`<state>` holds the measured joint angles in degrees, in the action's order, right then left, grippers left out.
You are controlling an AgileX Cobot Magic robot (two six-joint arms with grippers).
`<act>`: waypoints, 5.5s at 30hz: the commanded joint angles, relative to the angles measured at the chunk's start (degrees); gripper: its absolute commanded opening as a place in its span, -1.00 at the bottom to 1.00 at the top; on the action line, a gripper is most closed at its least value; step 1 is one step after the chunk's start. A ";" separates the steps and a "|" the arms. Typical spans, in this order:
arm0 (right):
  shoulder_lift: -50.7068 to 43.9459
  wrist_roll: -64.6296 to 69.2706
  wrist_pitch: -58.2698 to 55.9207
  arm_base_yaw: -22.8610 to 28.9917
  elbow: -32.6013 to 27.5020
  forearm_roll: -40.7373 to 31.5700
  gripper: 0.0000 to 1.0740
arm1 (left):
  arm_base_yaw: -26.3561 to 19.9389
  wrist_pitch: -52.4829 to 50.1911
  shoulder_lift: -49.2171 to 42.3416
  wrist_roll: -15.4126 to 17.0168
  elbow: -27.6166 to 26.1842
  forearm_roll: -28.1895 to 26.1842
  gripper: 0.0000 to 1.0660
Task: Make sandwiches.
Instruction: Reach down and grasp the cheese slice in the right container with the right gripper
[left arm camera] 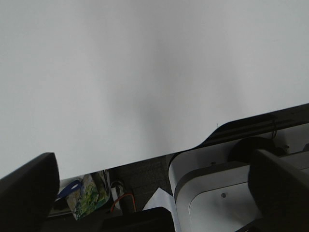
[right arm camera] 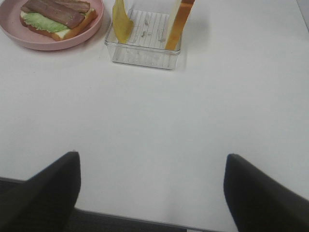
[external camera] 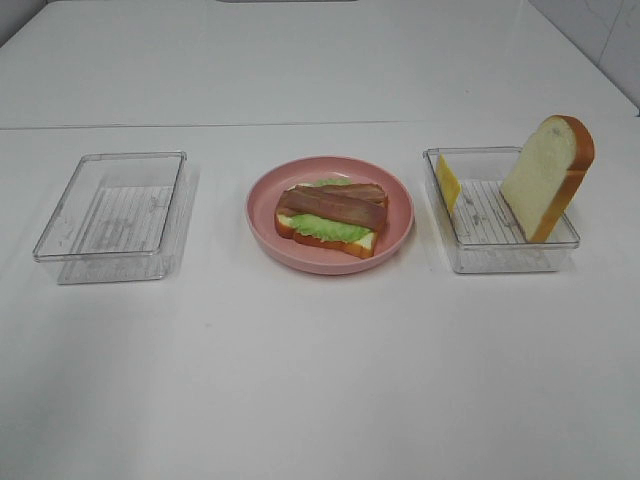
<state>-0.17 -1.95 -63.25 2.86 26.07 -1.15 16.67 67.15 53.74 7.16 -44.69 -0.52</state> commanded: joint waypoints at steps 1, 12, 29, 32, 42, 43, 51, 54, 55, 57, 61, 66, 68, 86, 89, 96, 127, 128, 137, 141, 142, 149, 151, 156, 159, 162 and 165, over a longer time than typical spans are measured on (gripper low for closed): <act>-2.01 -0.52 0.11 -0.23 -0.11 -0.34 0.50 | -0.06 -0.40 -7.62 0.46 3.90 -0.52 0.92; -2.01 -0.52 0.11 -0.23 -0.11 -0.34 0.50 | -0.06 -0.57 -30.94 -1.43 9.57 0.97 0.92; -2.01 -0.52 0.11 -0.23 -0.11 -0.34 0.50 | -0.06 -5.56 -38.67 -4.76 15.07 0.06 0.92; -2.01 -0.52 0.11 -0.23 -0.11 -0.34 0.50 | -0.06 -5.56 -38.67 -4.76 15.07 0.00 0.92; -2.01 -0.52 0.11 -0.23 -0.11 -0.34 0.50 | -0.06 -5.56 -38.96 -4.76 15.07 0.00 0.92; -2.01 -0.52 0.11 -0.23 -0.11 -0.34 0.50 | -0.06 -5.56 -38.96 -4.76 15.07 0.06 0.92; -2.01 -0.52 0.11 -0.23 -0.11 -0.34 0.50 | -5.56 -5.56 -39.13 -4.76 15.07 0.11 0.92; -2.01 -0.52 0.11 -0.23 -0.11 -0.34 0.50 | -9.85 -5.56 -40.85 -4.76 15.07 0.11 0.92; -2.01 -0.52 0.11 -0.23 -0.11 -0.34 0.50 | -9.85 -5.56 -40.85 -4.76 15.07 0.11 0.92; -2.01 -0.52 0.11 -0.23 -0.11 -0.34 0.50 | -13.87 -5.56 -43.66 -4.76 15.07 0.11 0.92; -2.01 -0.52 0.11 -0.23 -0.11 -0.34 0.50 | -17.76 -5.61 -47.61 -4.76 15.07 0.11 0.92; -2.01 -0.52 0.11 -0.23 -0.11 -0.34 0.50 | -22.06 -5.61 -52.65 -4.76 15.07 0.11 0.92; -2.01 -0.52 0.11 -0.23 -0.11 -0.34 0.50 | -22.06 -5.61 -55.18 -4.76 15.07 0.11 0.92; -1.83 -0.52 0.11 -0.23 -0.11 -0.34 0.50 | -22.06 -5.61 -55.12 -4.76 15.07 0.11 0.92; -1.83 -0.52 0.11 -0.23 -0.11 -0.34 0.50 | -22.06 -5.61 -55.12 -4.76 15.07 0.11 0.92; -1.83 -0.52 0.11 -0.23 -0.11 -0.46 0.50 | -22.06 -5.61 -55.12 -4.76 15.07 0.11 0.92; 13.69 1.95 24.06 -0.23 2.23 1.83 0.57 | -22.06 -5.61 -55.12 -4.76 15.07 0.11 0.91; 13.69 1.95 24.06 -0.23 2.23 1.83 0.57 | -22.06 -5.61 -55.12 -4.76 15.07 0.11 0.91; 31.80 1.95 28.71 -0.23 4.81 0.74 0.57 | -22.06 -5.61 -55.12 -4.76 15.07 0.11 0.91; 41.20 1.95 28.59 -0.23 8.71 0.34 0.57 | -22.06 -5.61 -55.12 -4.76 15.07 0.11 0.91; 41.20 1.95 28.59 -0.23 8.71 0.34 0.57 | -22.06 -5.61 -55.12 -4.76 15.07 0.11 0.91; 57.41 0.92 25.38 -0.17 20.23 0.11 0.57 | -22.06 -5.61 -55.12 -4.76 15.07 0.11 0.91; 60.50 -0.17 24.24 -0.17 23.20 -0.34 0.57 | -22.06 -5.61 -55.12 -4.76 15.07 0.11 0.91; 66.58 -1.09 21.43 -0.17 28.36 -2.06 0.57 | -22.06 -5.61 -55.12 -4.76 15.07 0.11 0.91; 70.65 -1.15 19.48 -0.17 31.34 -3.32 0.57 | -22.06 -5.61 -55.12 -4.76 15.07 0.11 0.91; 74.37 -1.15 17.19 -0.17 34.55 -4.07 0.57 | -22.06 -5.61 -55.12 -4.76 15.07 0.11 0.91; 79.13 -1.15 13.24 0.52 38.56 -4.58 0.57 | -22.06 -5.61 -55.12 -4.76 15.07 0.11 0.91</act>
<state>77.58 -2.29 -48.13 2.98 63.08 -5.10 -5.27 61.88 -0.23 2.41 -29.74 0.00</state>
